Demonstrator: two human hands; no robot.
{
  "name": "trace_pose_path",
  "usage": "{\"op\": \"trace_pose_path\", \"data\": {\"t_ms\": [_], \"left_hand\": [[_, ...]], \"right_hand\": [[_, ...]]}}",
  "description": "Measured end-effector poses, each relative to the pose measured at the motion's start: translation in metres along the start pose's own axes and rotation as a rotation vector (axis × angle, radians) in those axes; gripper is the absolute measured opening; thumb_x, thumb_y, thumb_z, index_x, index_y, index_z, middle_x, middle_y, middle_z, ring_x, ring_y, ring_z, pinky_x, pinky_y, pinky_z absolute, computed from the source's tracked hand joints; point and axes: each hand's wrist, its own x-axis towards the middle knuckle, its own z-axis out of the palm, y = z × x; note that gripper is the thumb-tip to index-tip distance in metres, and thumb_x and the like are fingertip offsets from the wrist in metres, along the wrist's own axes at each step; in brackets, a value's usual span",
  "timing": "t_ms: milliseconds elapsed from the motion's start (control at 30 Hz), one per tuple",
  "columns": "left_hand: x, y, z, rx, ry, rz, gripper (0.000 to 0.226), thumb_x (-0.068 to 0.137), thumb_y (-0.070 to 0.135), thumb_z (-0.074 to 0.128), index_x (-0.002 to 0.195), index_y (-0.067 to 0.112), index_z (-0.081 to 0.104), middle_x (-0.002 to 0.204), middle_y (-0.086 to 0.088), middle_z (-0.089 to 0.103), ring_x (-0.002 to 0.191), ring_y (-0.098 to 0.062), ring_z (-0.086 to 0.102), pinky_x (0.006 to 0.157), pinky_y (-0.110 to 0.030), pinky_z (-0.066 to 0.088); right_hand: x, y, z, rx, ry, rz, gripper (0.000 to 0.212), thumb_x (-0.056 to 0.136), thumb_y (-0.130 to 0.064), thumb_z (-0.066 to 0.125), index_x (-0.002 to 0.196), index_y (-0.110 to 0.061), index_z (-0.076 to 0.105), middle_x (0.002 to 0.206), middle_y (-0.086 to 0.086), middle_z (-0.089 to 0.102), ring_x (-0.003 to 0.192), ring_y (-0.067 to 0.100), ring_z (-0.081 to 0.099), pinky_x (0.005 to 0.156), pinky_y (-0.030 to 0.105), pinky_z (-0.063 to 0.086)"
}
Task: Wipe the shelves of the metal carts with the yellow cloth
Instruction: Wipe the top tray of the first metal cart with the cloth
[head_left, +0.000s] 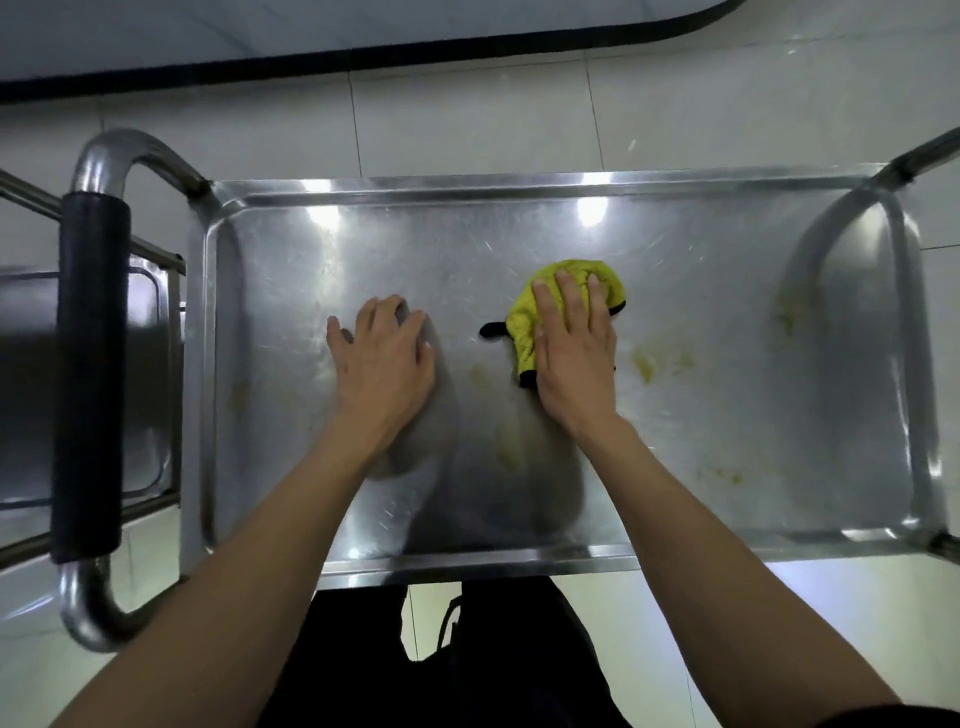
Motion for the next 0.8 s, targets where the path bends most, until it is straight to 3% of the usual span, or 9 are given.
{"op": "trace_pose_path", "data": {"t_ms": [167, 533, 667, 800], "left_hand": [[-0.015, -0.013, 0.0, -0.004, -0.017, 0.037, 0.044, 0.098, 0.035, 0.047, 0.139, 0.022, 0.048, 0.153, -0.004, 0.036, 0.146, -0.025, 0.025, 0.113, -0.062, 0.022], [-0.105, -0.115, 0.011, -0.167, 0.11, -0.349, 0.038, 0.09, 0.033, 0.057, 0.126, 0.02, 0.057, 0.142, -0.007, 0.043, 0.136, -0.032, 0.034, 0.109, -0.056, 0.033], [-0.127, -0.129, 0.017, -0.175, 0.128, -0.361, 0.04, 0.09, 0.031, 0.056, 0.128, 0.017, 0.059, 0.142, -0.008, 0.045, 0.135, -0.03, 0.036, 0.11, -0.051, 0.033], [-0.137, -0.138, 0.019, -0.194, 0.14, -0.334, 0.039, 0.095, 0.029, 0.049, 0.131, 0.016, 0.059, 0.147, -0.007, 0.044, 0.14, -0.027, 0.036, 0.116, -0.046, 0.028]], "right_hand": [[-0.006, -0.032, 0.013, -0.027, -0.027, -0.113, 0.05, 0.104, -0.028, 0.036, 0.153, -0.029, 0.029, 0.163, -0.001, 0.019, 0.152, 0.029, 0.006, 0.118, 0.047, 0.021], [-0.007, -0.137, 0.06, -0.055, -0.043, -0.419, 0.069, 0.089, -0.012, 0.06, 0.15, -0.024, 0.03, 0.16, 0.005, 0.023, 0.149, 0.036, 0.011, 0.113, 0.055, 0.029], [-0.008, -0.198, 0.075, -0.049, -0.096, -0.521, 0.059, 0.092, -0.015, 0.055, 0.148, -0.022, 0.038, 0.159, 0.007, 0.029, 0.149, 0.038, 0.016, 0.115, 0.053, 0.025], [0.003, -0.243, 0.085, -0.073, -0.182, -0.605, 0.057, 0.097, -0.019, 0.05, 0.152, -0.024, 0.033, 0.162, 0.005, 0.023, 0.151, 0.036, 0.01, 0.119, 0.051, 0.018]]}}
